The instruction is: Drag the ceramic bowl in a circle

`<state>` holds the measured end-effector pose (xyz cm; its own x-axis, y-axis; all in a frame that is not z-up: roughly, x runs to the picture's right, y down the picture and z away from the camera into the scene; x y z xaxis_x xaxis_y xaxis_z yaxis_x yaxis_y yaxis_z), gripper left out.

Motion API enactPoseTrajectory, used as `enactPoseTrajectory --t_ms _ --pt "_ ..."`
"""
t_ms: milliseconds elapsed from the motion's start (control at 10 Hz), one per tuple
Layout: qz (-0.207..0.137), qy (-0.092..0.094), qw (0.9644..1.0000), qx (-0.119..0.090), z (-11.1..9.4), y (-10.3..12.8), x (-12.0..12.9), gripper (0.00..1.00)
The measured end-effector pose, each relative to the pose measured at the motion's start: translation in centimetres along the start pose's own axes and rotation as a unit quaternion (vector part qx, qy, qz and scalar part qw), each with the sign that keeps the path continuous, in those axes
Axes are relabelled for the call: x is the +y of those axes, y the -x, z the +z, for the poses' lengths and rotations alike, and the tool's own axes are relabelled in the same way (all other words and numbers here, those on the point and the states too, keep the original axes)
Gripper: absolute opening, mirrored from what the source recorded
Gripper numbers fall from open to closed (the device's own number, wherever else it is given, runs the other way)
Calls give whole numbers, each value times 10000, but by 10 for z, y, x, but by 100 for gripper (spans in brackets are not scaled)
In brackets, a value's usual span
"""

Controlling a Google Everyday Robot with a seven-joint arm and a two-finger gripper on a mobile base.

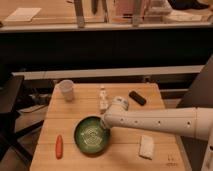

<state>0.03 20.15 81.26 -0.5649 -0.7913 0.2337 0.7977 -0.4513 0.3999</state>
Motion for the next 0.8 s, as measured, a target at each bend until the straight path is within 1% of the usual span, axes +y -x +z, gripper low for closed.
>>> enactPoseTrajectory --t_ms 800 --pt "-264 -12 9996 46 -4 0 -6 0"
